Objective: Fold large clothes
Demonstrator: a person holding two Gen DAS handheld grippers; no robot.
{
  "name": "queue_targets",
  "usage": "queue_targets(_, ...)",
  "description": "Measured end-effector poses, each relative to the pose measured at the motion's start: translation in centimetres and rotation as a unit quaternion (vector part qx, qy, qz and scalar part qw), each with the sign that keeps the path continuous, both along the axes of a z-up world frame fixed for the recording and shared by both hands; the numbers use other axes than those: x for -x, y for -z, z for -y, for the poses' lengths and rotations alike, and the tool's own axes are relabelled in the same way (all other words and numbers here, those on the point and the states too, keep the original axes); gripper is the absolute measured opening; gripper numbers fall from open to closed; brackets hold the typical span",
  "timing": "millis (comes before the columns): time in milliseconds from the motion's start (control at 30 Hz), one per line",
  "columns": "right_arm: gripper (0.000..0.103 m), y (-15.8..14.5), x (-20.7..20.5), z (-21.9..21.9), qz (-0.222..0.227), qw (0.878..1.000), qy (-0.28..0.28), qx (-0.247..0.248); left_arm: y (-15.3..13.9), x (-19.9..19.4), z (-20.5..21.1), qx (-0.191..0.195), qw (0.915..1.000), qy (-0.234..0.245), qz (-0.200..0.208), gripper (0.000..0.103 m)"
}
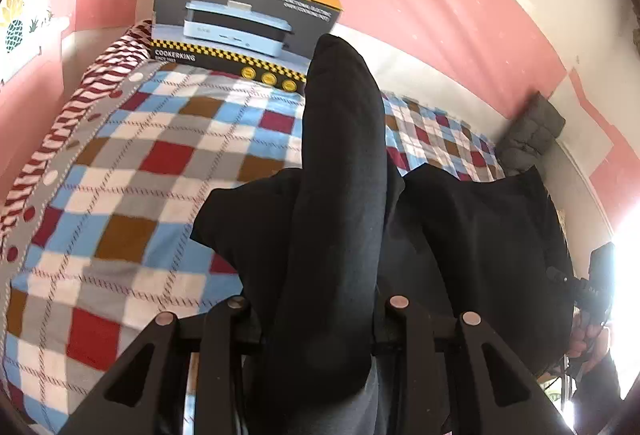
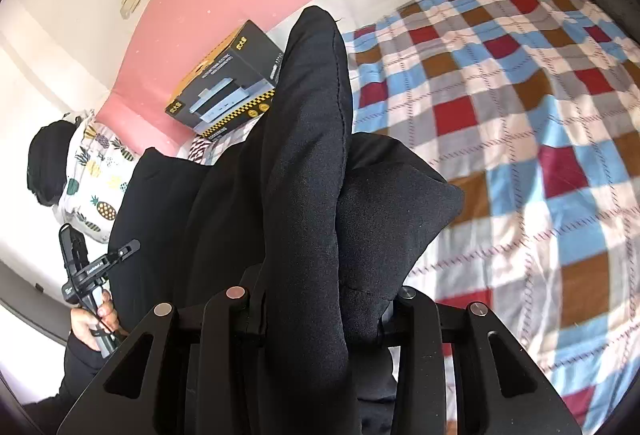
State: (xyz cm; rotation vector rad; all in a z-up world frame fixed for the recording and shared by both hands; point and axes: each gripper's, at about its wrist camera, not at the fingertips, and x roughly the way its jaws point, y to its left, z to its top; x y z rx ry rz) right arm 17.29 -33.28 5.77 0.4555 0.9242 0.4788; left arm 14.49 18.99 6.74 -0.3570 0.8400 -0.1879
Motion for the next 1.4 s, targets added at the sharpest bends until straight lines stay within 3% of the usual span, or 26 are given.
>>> queue_targets(267, 0.036, 0.4, -4.9, -3.5, -0.001, 1.0, -0.011, -0.008, -0.3, -4.9, -3.6, -0.013, 0.9998, -0.012, 0.006, 0.033)
queue_targets(433, 0.036, 1.8, -8.5, -5.5, -0.005, 1.0, -0.017, -0.007, 1.2, -8.6, -5.8, -0.016, 0.9997, -0.019, 0.001, 0.033)
queue_targets(600, 0.036, 4.8, -11.9, -6.6, -0.02, 1.0, -0.017, -0.008, 5.1, -12.4, -7.5, -0.013, 0.9995, -0.026, -0.016, 0.034)
queue_targets(733, 0.04, 8.7, -13.8, -5.8, -0.059, 0.998, 0.002, -0.01, 9.5, -14.3, -9.0, -0.012, 0.9981, -0.044, -0.042, 0.036)
queue_targets(800, 0.046, 10.9, -14.3, -4.7, -0.087, 0.996, 0.011, -0.025, 11.6, -14.7, -10.2, 0.004, 0.9966, -0.056, -0.06, 0.039)
queue_targets(933, 0.061, 13.0, -14.7, -4.1, -0.113, 0.993, 0.015, -0.032, 14.5, -14.7, -11.2, 0.018, 0.9958, -0.058, -0.069, 0.057)
queue_targets(1067, 0.067, 13.1, -14.9, -3.8, -0.128, 0.991, 0.023, -0.033, 14.6, -14.3, -11.9, 0.043, 0.9939, -0.067, -0.077, 0.061)
queue_targets(1167, 0.067, 11.5, -14.2, -3.8, -0.121, 0.992, 0.021, -0.001, 13.3, -13.3, -12.3, 0.037, 0.9943, -0.064, -0.077, 0.061)
queue_targets(1400, 0.067, 7.2, -11.8, -2.7, -0.054, 0.993, 0.06, 0.087, 9.7, -9.9, -14.4, 0.021, 0.9945, -0.098, -0.031, 0.059)
